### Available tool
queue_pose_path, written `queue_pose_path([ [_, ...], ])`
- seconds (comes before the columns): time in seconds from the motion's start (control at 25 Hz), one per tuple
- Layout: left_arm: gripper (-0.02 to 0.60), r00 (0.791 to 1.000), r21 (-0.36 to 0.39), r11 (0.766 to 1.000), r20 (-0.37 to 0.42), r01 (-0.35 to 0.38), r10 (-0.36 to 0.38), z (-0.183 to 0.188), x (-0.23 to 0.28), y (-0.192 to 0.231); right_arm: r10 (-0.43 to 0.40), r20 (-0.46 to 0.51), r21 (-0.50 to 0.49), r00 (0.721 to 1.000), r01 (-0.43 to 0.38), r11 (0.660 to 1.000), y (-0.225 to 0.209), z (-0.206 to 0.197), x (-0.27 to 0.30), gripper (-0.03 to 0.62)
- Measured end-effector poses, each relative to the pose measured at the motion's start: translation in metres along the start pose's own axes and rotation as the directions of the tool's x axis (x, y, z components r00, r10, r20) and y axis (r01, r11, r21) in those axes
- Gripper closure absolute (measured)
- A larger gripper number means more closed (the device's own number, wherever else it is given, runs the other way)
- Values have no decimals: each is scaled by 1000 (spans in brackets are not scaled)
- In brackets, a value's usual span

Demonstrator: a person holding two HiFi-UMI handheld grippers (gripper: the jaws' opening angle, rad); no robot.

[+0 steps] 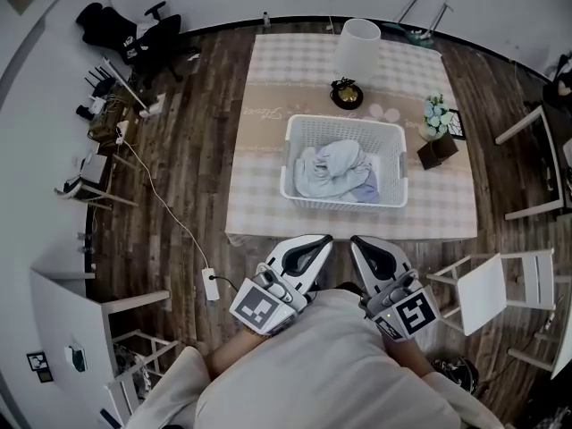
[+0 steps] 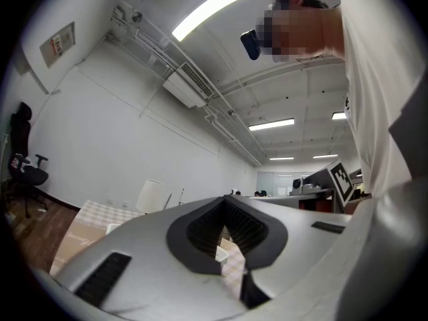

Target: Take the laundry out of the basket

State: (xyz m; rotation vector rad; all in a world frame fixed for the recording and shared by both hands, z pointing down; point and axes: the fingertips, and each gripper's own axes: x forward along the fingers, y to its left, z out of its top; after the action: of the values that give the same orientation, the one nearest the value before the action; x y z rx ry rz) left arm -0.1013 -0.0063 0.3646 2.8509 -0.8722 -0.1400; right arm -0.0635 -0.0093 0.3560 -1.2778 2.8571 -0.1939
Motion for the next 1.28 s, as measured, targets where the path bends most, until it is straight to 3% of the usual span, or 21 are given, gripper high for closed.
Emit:
queue_pose_path([
  [0.32,561,996,10,1000,-84,9,-8,-9,28,24,-33,-36,-14,999,33,999,-39,-2,12,597],
  [0.6,549,984,62,998,-180,6,6,-15,61,39,-29,-140,-122,990,12,992,-86,-15,17,549],
  [0.72,520,973,124,991,-228,52,-22,-23,77,48,-15,-253,-155,967,-26,988,-102,-29,22,517],
  [0.8,512,963,222,969,-267,106,-44,-29,88,59,14,-317,-177,948,-74,981,-111,-36,31,435],
  [0.84,508,954,270,953,-296,135,-51,-33,92,64,34,-333,-206,942,-108,973,-116,-40,36,425],
  [0.92,470,922,339,920,-382,195,-55,-46,99,77,69,-384,-267,921,-183,946,-125,-53,47,377],
  [1.0,431,874,360,899,-483,251,-51,-65,107,92,91,-473,-303,877,-258,918,-135,-72,59,361],
  [1.2,403,721,373,838,-692,398,-35,-118,127,127,101,-674,-339,732,-428,838,-156,-125,92,275],
  [1.28,330,655,367,812,-755,453,-24,-140,134,138,97,-734,-339,672,-486,806,-164,-147,105,235],
])
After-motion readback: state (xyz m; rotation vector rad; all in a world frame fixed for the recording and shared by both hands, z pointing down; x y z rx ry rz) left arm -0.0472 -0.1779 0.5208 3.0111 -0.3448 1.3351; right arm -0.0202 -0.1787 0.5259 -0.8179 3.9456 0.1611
